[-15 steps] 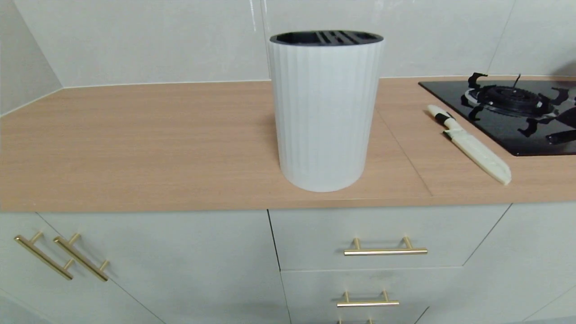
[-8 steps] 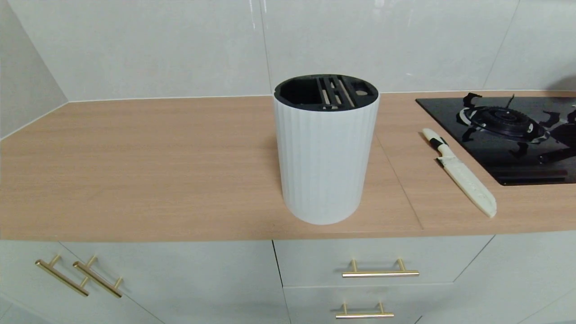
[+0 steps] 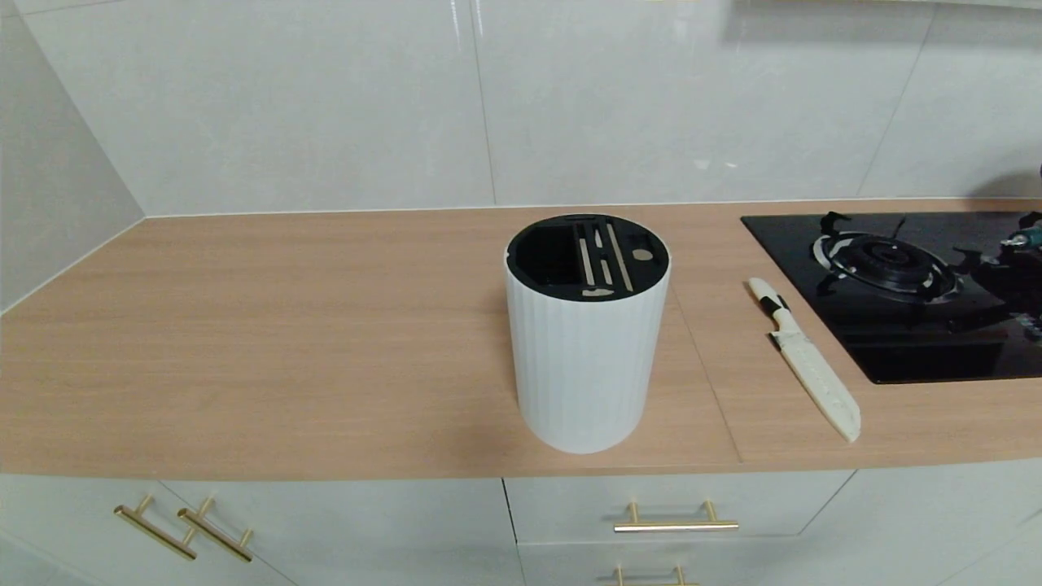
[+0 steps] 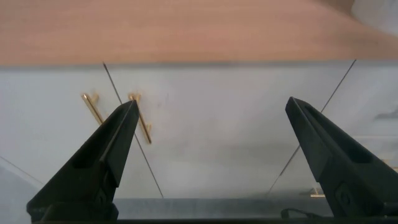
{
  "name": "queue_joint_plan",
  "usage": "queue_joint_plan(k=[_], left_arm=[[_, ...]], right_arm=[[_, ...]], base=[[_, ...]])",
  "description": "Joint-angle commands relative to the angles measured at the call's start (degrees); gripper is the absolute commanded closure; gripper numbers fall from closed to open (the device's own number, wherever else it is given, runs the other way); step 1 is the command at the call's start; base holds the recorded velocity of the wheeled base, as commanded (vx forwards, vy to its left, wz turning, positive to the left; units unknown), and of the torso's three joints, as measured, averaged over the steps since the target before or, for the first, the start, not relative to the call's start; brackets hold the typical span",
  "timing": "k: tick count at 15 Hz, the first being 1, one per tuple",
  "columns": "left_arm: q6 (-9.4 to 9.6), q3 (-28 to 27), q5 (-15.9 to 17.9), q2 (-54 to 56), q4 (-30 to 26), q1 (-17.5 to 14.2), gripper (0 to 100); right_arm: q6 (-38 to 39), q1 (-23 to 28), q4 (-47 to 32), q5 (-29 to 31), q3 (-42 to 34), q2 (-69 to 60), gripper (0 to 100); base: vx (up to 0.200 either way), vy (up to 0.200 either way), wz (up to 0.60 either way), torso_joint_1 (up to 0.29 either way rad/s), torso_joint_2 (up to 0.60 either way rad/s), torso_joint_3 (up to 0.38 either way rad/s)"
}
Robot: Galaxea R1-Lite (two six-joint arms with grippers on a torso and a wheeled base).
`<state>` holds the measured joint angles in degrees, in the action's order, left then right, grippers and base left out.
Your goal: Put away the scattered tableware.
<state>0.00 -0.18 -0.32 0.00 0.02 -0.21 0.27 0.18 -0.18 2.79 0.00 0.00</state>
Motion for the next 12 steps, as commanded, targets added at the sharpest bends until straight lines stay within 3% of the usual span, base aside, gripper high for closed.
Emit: queue_joint_plan(k=[1, 12], left_arm=[[0.00, 0.01, -0.03, 0.00, -0.02, -0.06, 0], [0.00, 0.01, -0.03, 0.00, -0.02, -0.06, 0]], right_arm=[[0.00, -0.01, 0.01, 0.02, 0.00, 0.09, 0], [0.08, -0.01, 0.01, 0.02, 0.00, 0.09, 0]], base=[[0.000, 0.000, 0.00, 0.256, -0.52, -0.276], [0.000, 0.000, 0.00, 0.270, -0.55, -0.281]])
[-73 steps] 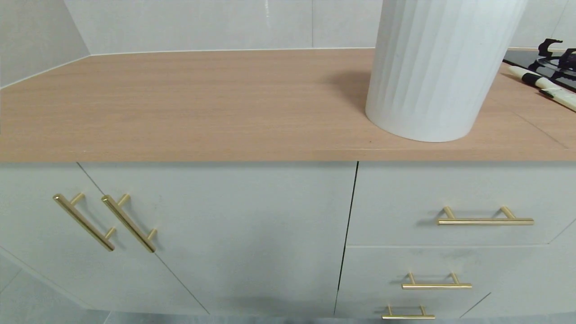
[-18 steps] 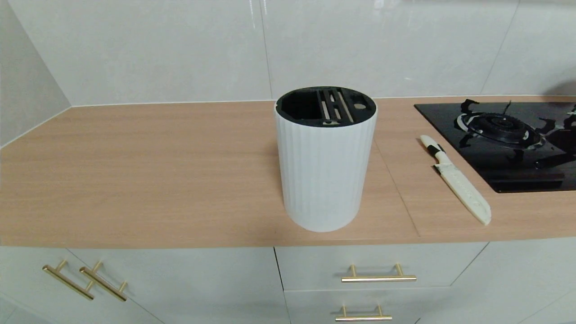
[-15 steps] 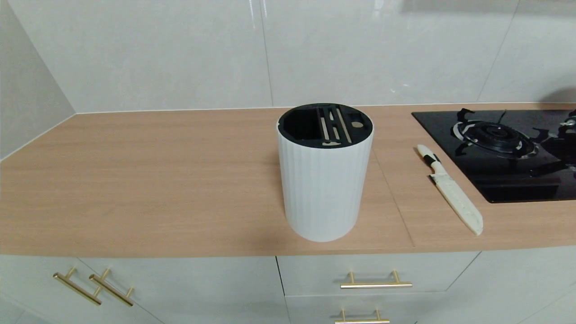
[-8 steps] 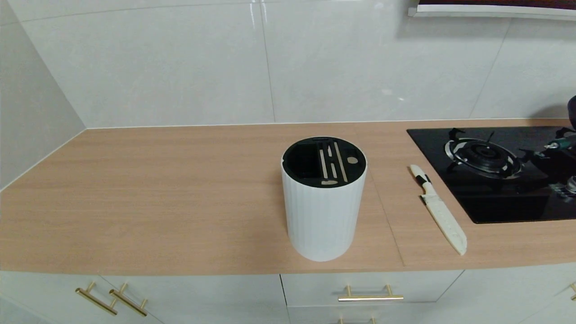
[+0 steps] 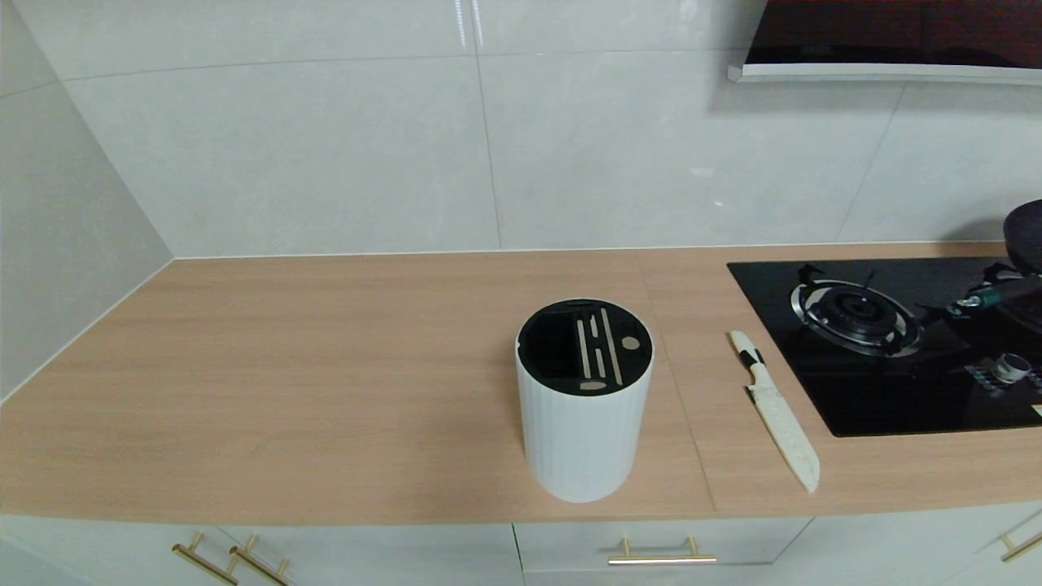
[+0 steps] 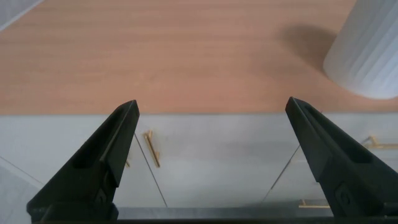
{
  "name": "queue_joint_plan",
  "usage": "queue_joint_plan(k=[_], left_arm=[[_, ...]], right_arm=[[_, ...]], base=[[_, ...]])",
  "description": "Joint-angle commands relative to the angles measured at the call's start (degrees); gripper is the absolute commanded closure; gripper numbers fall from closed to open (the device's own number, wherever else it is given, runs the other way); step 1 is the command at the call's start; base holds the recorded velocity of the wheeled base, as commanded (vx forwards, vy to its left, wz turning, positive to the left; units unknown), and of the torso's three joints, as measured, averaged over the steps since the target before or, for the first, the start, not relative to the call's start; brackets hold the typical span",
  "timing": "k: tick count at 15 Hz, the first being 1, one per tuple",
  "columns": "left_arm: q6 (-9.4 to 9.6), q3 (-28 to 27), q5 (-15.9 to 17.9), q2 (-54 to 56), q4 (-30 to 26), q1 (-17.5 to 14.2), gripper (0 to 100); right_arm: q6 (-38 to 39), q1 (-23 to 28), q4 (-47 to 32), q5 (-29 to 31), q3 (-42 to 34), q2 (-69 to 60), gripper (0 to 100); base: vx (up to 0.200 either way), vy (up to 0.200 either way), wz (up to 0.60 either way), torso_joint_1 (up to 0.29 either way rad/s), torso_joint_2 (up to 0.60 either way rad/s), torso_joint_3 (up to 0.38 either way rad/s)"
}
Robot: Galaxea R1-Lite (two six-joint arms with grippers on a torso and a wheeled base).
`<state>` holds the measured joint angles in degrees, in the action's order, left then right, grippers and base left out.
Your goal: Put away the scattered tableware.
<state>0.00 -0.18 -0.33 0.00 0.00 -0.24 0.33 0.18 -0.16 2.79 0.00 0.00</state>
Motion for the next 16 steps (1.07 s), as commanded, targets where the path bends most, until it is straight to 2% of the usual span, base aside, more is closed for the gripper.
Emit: queue_joint_plan(k=[1, 6, 16], left_arm=[[0.00, 0.01, -0.02, 0.00, 0.00, -0.02, 0], [0.00, 0.01, -0.02, 0.00, 0.00, -0.02, 0], [0.00, 0.09, -0.02, 0.00, 0.00, -0.02, 0]], right_arm=[[0.02, -0.01, -0.02, 0.02, 0.00, 0.09, 0], [-0.07, -0.01, -0.02, 0.02, 0.00, 0.09, 0], [-3.23, -0.01, 0.07, 0.02, 0.00, 0.09, 0]], base=[[0.000, 0.000, 0.00, 0.207, -0.42, -0.207], [0.000, 0.000, 0.00, 0.175, -0.36, -0.172], [0.000, 0.000, 0.00, 0.004, -0.01, -0.004]])
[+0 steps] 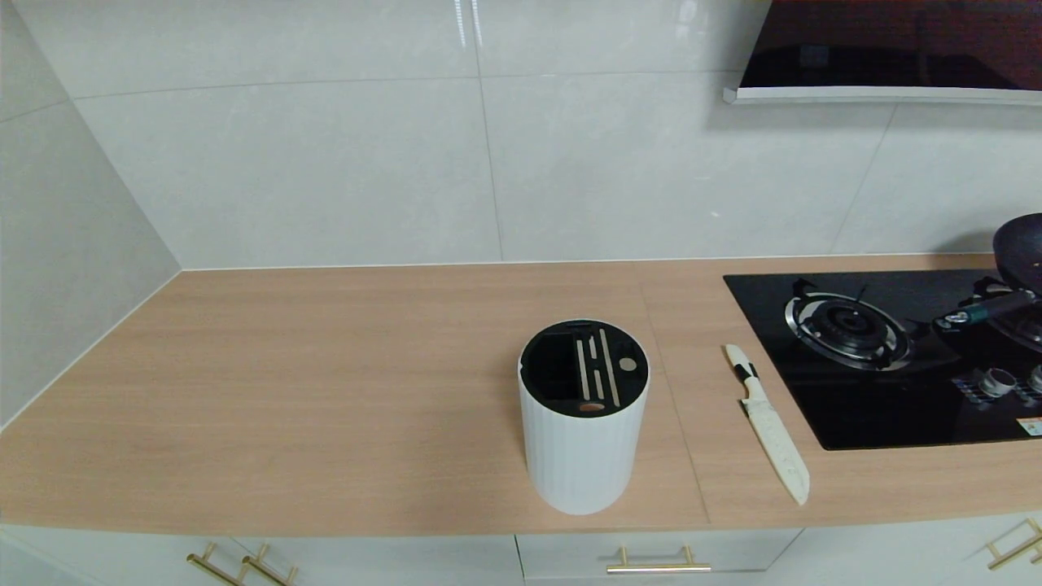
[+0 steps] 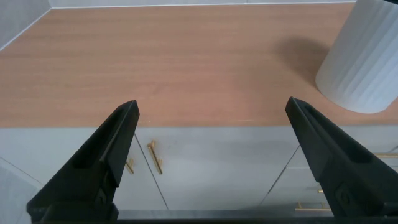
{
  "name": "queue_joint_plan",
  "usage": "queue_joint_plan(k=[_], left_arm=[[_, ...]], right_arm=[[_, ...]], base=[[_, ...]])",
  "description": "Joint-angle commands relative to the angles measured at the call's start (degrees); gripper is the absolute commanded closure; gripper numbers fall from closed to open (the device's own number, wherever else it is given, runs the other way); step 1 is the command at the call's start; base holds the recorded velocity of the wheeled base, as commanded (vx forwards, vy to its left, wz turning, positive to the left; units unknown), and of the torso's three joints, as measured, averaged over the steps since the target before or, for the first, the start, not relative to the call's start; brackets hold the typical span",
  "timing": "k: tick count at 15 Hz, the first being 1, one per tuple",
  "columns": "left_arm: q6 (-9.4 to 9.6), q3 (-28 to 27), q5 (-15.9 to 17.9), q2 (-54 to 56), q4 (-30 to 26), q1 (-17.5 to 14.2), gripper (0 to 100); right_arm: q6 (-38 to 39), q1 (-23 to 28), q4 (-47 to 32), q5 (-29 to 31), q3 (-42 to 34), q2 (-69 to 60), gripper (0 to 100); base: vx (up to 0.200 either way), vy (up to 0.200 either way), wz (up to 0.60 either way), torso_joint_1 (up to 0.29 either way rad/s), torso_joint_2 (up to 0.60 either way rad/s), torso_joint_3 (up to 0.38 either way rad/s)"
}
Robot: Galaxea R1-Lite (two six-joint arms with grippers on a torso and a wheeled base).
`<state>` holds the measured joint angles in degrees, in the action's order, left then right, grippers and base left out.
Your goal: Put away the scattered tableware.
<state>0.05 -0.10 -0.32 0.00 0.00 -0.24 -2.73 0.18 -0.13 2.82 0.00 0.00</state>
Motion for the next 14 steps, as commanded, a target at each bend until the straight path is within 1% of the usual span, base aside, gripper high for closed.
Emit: queue_joint_plan(k=[1, 5, 6, 7, 8, 9, 11, 13, 14], left_arm=[[0.04, 0.01, -0.03, 0.00, 0.00, 0.07, 0], [-0.05, 0.01, -0.03, 0.00, 0.00, -0.02, 0], [-0.05, -0.08, -0.03, 0.00, 0.00, -0.02, 0], [-0.05, 0.01, -0.03, 0.00, 0.00, -0.02, 0], [-0.05, 0.01, -0.03, 0.00, 0.00, -0.02, 0], [-0.05, 0.01, -0.03, 0.00, 0.00, -0.02, 0], [-0.05, 0.01, -0.03, 0.00, 0.00, -0.02, 0], [-0.05, -0.08, -0.03, 0.00, 0.00, -0.02, 0], [-0.05, -0.08, -0.03, 0.00, 0.00, -0.02, 0]], right_arm=[[-0.52, -0.01, 0.05, -0.09, 0.00, 0.09, 0], [-1.40, -0.01, 0.31, -0.09, 0.09, 0.09, 0], [-0.08, -0.36, 2.16, -1.59, 5.98, 1.14, 0], [1.41, -0.80, 2.24, -2.46, 9.32, 2.46, 0], [6.69, -2.91, 1.63, -4.49, 16.61, 7.21, 0], [6.25, -5.72, -0.92, -6.33, 20.83, 16.79, 0], [1.68, -6.34, -1.18, -6.16, 21.09, 28.56, 0], [1.50, -6.42, -0.31, -6.42, 24.96, 43.15, 0], [1.50, -6.42, -0.22, -6.33, 28.30, 51.24, 0]], base=[[0.000, 0.000, 0.00, 0.000, 0.00, 0.000], [0.000, 0.000, 0.00, 0.000, 0.00, 0.000], [0.000, 0.000, 0.00, 0.000, 0.00, 0.000], [0.000, 0.000, 0.00, 0.000, 0.00, 0.000], [0.000, 0.000, 0.00, 0.000, 0.00, 0.000], [0.000, 0.000, 0.00, 0.000, 0.00, 0.000], [0.000, 0.000, 0.00, 0.000, 0.00, 0.000], [0.000, 0.000, 0.00, 0.000, 0.00, 0.000], [0.000, 0.000, 0.00, 0.000, 0.00, 0.000]])
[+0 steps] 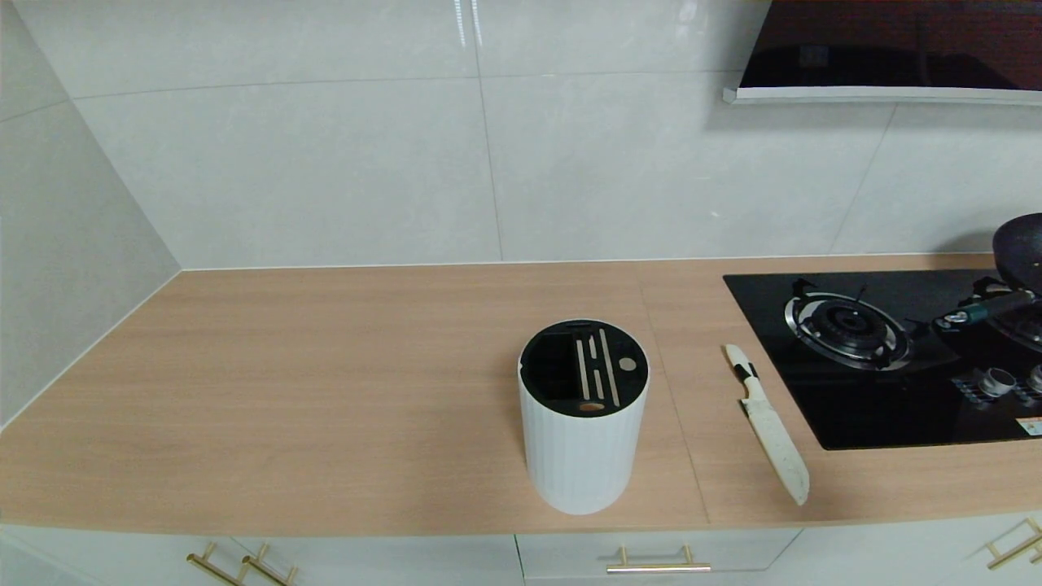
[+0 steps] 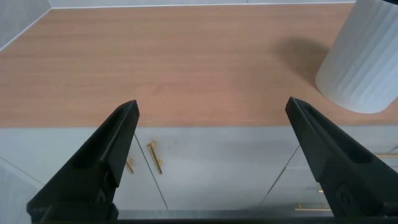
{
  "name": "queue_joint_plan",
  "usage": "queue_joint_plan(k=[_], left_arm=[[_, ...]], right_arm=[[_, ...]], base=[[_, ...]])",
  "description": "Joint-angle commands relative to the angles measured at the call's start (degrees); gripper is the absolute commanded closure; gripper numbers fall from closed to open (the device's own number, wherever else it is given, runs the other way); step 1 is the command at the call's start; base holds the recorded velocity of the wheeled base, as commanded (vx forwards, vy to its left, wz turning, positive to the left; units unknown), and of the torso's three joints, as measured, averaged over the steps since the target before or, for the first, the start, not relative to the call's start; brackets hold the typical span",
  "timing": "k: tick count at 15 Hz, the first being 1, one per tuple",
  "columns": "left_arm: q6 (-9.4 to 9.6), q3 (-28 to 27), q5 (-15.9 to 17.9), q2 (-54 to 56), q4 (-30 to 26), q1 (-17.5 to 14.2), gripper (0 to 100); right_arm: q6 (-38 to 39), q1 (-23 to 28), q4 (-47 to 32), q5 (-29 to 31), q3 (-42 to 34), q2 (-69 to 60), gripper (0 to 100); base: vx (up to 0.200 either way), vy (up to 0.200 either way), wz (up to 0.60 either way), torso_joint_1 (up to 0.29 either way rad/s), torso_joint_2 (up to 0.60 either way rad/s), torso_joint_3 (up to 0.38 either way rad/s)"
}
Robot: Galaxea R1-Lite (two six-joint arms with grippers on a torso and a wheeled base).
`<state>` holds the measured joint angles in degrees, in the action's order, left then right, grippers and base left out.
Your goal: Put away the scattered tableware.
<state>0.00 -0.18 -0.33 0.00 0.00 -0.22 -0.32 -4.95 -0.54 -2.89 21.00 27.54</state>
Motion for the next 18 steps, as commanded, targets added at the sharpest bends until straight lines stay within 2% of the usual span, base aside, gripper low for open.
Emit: queue_joint_plan(k=[1, 3, 6, 14, 17, 18], left_arm=[[0.00, 0.09, -0.02, 0.00, 0.00, -0.04, 0], [0.00, 0.01, -0.02, 0.00, 0.00, 0.04, 0], [0.00, 0.01, -0.02, 0.00, 0.00, -0.04, 0], [0.00, 0.01, -0.02, -0.09, 0.00, -0.04, 0], [0.00, 0.09, -0.02, 0.00, 0.00, -0.04, 0], [0.00, 0.01, -0.02, 0.00, 0.00, -0.04, 0]], right_arm=[[-0.91, -1.38, 0.89, -0.63, 9.76, 29.50, 0], [-0.56, -3.58, 8.01, -0.36, 12.48, 41.28, 0], [-0.74, -4.02, 26.29, 1.83, 11.95, 55.69, 0], [-0.91, -6.30, 37.36, 6.93, 12.13, 78.19, 0], [-0.65, -6.39, 40.70, 7.11, 11.43, 83.20, 0], [-0.47, -6.39, 44.39, 7.20, 11.78, 86.46, 0]], base=[[0.000, 0.000, 0.00, 0.000, 0.00, 0.000], [0.000, 0.000, 0.00, 0.000, 0.00, 0.000], [0.000, 0.000, 0.00, 0.000, 0.00, 0.000], [0.000, 0.000, 0.00, 0.000, 0.00, 0.000], [0.000, 0.000, 0.00, 0.000, 0.00, 0.000], [0.000, 0.000, 0.00, 0.000, 0.00, 0.000]])
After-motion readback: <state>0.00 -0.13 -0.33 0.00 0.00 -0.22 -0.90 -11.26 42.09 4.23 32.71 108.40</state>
